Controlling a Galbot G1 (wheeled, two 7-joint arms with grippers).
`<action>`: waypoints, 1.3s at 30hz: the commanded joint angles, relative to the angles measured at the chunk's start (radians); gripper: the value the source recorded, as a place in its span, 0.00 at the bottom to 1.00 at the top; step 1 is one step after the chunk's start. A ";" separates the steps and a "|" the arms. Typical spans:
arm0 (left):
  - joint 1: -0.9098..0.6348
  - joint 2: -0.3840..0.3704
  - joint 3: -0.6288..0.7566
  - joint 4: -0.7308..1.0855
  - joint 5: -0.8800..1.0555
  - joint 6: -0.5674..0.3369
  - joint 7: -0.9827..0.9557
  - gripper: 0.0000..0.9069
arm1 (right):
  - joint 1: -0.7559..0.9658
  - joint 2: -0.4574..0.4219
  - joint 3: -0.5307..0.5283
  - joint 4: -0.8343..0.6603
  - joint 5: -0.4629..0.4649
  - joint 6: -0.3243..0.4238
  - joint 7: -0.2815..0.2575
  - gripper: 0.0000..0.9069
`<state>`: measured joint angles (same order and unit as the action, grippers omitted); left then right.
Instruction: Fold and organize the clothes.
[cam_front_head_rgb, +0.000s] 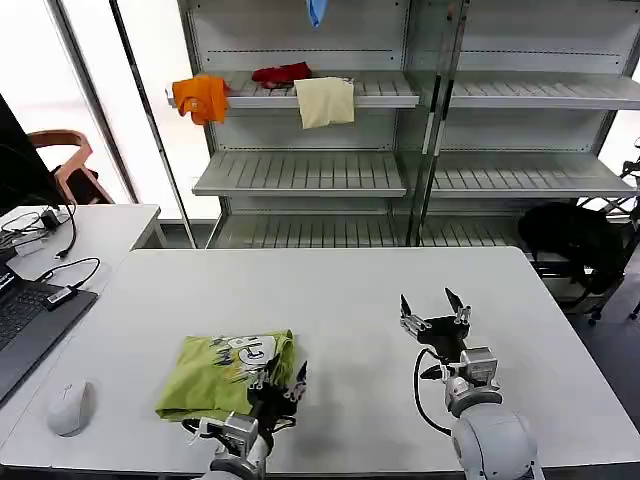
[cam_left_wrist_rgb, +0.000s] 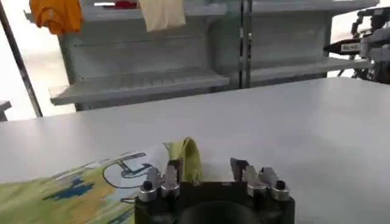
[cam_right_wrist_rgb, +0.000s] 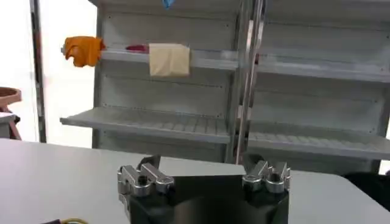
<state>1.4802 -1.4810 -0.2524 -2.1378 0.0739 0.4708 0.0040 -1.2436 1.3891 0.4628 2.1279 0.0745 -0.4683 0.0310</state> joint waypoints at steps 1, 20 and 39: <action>0.002 0.008 -0.025 -0.045 -0.003 -0.074 0.004 1.00 | -0.002 -0.002 0.003 0.001 0.000 0.000 0.001 1.00; 0.053 0.186 -0.683 -0.040 -0.485 0.066 0.128 1.00 | 0.011 0.002 -0.017 -0.011 -0.004 -0.004 0.000 1.00; 0.043 0.146 -0.545 0.013 -0.388 0.075 0.121 1.00 | -0.006 0.007 -0.011 -0.003 -0.012 -0.003 0.005 1.00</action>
<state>1.5169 -1.3418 -0.7949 -2.1534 -0.3206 0.5317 0.1167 -1.2479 1.3942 0.4524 2.1255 0.0621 -0.4720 0.0349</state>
